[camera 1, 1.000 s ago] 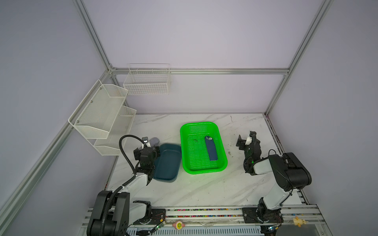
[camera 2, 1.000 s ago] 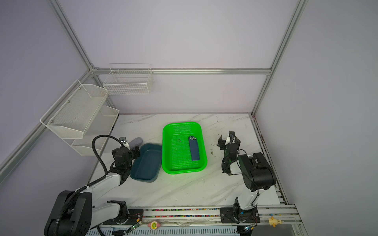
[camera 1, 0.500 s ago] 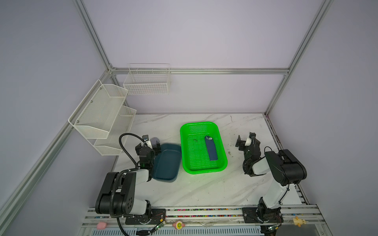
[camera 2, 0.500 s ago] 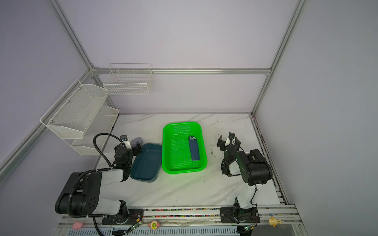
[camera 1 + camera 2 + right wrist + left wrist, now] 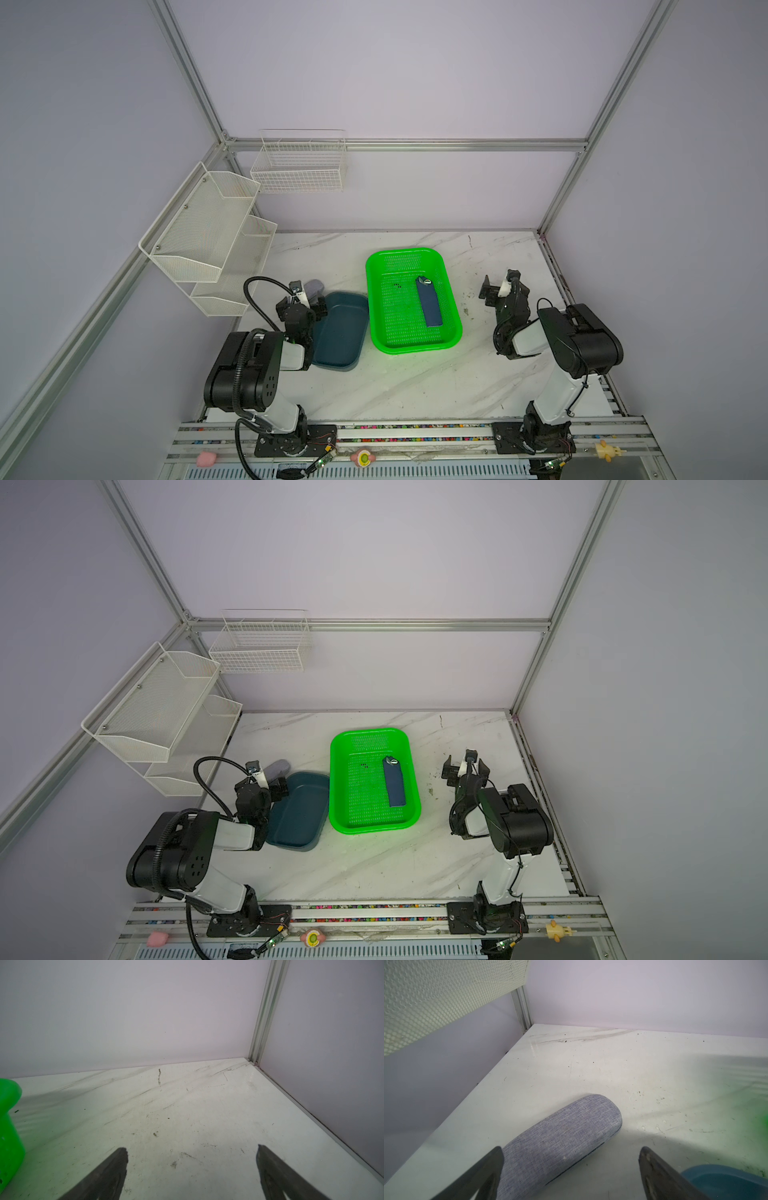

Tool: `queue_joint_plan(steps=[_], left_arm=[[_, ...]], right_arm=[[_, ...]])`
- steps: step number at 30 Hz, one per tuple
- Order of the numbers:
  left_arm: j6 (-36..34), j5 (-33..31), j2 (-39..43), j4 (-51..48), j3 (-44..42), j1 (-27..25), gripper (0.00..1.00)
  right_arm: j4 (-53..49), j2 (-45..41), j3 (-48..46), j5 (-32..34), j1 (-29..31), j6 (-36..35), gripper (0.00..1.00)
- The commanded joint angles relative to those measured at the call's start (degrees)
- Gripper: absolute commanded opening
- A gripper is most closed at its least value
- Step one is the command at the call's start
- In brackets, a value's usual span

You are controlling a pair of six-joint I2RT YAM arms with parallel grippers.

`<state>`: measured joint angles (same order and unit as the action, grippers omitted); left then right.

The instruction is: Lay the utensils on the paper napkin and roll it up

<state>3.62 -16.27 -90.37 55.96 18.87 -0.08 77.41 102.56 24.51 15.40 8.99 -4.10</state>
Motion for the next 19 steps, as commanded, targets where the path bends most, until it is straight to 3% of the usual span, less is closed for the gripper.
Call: queue_joint_plan(steps=[1,19], left_arm=[[0.68,-1.77,0.63,0.81,1.23,0.35,1.0],[0.06,-1.7,0.54,0.64,1.47,0.23,1.0]], right_arm=[[2.55,-0.12,0.73,0.38,-0.31,0.13,0.97],[1.87,-0.11,1.08,-0.19,-0.7,0.56,0.97]])
